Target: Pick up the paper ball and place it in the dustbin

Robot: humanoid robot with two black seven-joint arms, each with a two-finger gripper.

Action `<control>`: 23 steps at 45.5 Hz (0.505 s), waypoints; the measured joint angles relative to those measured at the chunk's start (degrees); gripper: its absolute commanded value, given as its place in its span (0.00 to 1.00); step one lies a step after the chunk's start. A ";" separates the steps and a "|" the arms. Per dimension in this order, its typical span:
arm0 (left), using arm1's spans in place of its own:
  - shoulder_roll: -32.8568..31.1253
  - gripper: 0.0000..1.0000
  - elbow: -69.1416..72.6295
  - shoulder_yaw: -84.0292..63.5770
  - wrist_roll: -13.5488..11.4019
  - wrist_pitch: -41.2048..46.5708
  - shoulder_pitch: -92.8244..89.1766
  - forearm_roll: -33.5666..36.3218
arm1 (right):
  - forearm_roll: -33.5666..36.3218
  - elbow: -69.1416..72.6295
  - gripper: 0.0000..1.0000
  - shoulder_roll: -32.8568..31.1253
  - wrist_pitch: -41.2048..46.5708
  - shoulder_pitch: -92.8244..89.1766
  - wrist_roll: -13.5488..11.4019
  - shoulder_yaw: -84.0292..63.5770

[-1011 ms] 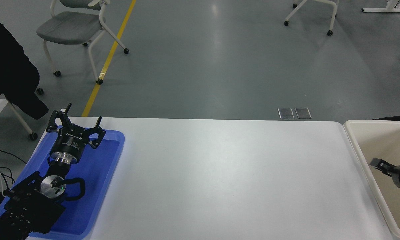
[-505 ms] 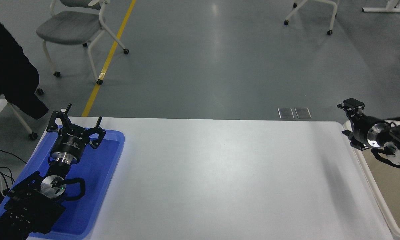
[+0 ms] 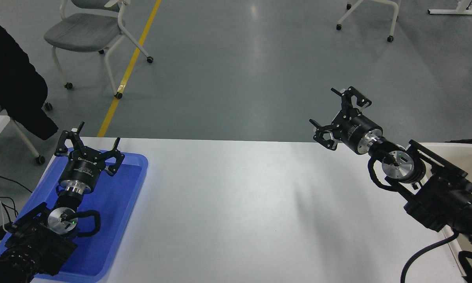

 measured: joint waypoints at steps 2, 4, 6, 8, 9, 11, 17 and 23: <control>0.00 1.00 -0.03 0.00 0.00 0.00 -0.01 0.00 | 0.23 -1.02 1.00 0.21 1.98 -1.31 0.06 0.61; 0.00 1.00 -0.04 0.00 0.00 0.00 -0.02 0.00 | 0.44 -2.41 1.00 0.16 4.45 -2.66 0.11 1.06; 0.00 1.00 -0.04 0.00 0.00 0.00 -0.02 0.00 | 0.55 -3.63 1.00 0.04 6.54 -3.80 0.15 1.34; -0.01 1.00 -0.03 0.00 0.00 0.00 -0.02 0.00 | 0.69 -5.32 1.00 -0.17 9.29 -5.13 0.18 1.71; 0.00 1.00 -0.03 0.00 0.00 0.00 -0.02 0.00 | 0.73 -6.06 1.00 -0.23 10.33 -5.64 0.18 1.81; -0.01 1.00 -0.01 0.00 0.00 0.00 -0.01 0.00 | 0.83 -7.81 1.00 -0.37 12.81 -6.67 0.22 2.06; 0.00 1.00 0.00 0.00 0.00 0.00 0.03 0.00 | 1.03 -11.46 1.00 -0.62 17.77 -8.78 0.25 2.53; 0.00 1.00 0.00 0.00 0.00 0.00 0.05 0.00 | 1.14 -13.24 1.00 -0.70 20.32 -9.86 0.28 2.95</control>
